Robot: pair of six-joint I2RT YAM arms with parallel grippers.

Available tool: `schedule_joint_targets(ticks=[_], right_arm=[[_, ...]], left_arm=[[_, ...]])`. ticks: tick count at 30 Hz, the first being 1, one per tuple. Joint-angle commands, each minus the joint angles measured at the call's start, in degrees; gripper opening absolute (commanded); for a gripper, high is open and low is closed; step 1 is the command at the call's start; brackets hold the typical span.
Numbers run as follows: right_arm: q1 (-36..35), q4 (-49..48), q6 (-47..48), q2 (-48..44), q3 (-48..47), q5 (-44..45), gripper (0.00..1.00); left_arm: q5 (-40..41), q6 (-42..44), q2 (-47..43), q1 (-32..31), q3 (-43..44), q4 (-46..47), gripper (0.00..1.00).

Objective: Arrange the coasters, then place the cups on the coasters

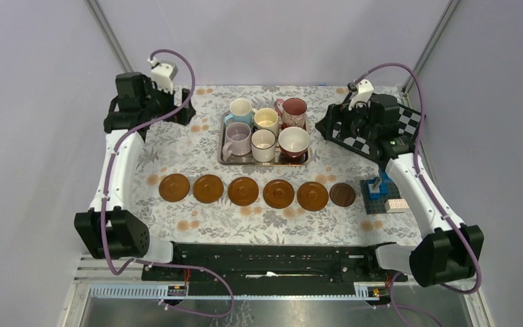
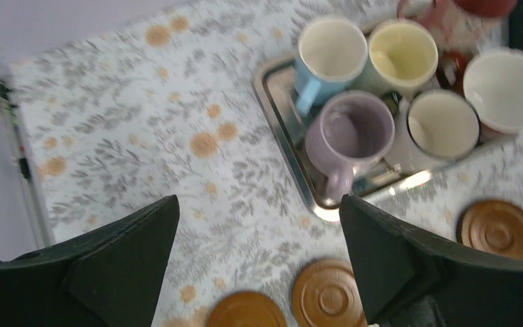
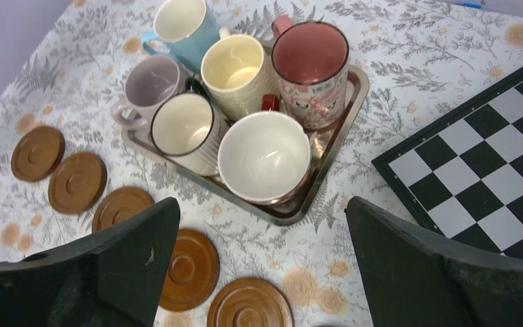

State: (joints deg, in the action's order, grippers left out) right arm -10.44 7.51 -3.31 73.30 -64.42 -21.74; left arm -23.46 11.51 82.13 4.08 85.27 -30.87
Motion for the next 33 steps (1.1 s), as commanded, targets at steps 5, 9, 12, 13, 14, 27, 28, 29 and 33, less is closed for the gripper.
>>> schedule_joint_targets(ticks=[5, 9, 12, 13, 14, 27, 28, 29, 33], right_arm=[[0.1, 12.6, 9.0, -3.7, 1.1, -6.8, 1.0], [0.2, 12.4, 10.1, -5.0, 4.7, -7.1, 1.0], [0.2, 11.0, 10.4, -5.9, 8.0, -7.5, 1.0], [0.2, 10.8, 10.7, -5.9, 8.7, -7.6, 1.0], [0.2, 10.7, 11.0, -5.7, 9.3, -7.6, 1.0], [4.3, 5.6, 7.7, -2.8, 13.0, -5.5, 1.0], [4.3, 5.5, 7.8, -2.9, 13.1, -5.3, 1.0], [4.4, 5.4, 7.8, -3.1, 13.1, -5.2, 1.0], [4.5, 5.2, 7.7, -3.3, 13.2, -4.7, 1.0]], left_arm=[[0.5, 7.9, -1.4, -4.9, -8.7, -10.8, 0.99], [3.7, 5.6, -1.6, -9.6, -13.1, -6.6, 0.99], [6.1, 4.6, -0.4, -13.2, -15.4, -2.8, 0.99], [7.4, 4.4, 0.5, -14.5, -15.8, -1.9, 0.99], [9.1, 4.1, 1.6, -15.9, -16.3, -0.8, 0.98], [18.2, 2.3, 15.8, -21.8, -13.9, 8.1, 0.64], [18.2, 2.0, 16.9, -21.9, -13.3, 8.3, 0.62], [18.1, 1.7, 18.0, -21.9, -12.8, 8.5, 0.59], [17.4, 0.6, 20.8, -22.0, -11.9, 10.6, 0.54]])
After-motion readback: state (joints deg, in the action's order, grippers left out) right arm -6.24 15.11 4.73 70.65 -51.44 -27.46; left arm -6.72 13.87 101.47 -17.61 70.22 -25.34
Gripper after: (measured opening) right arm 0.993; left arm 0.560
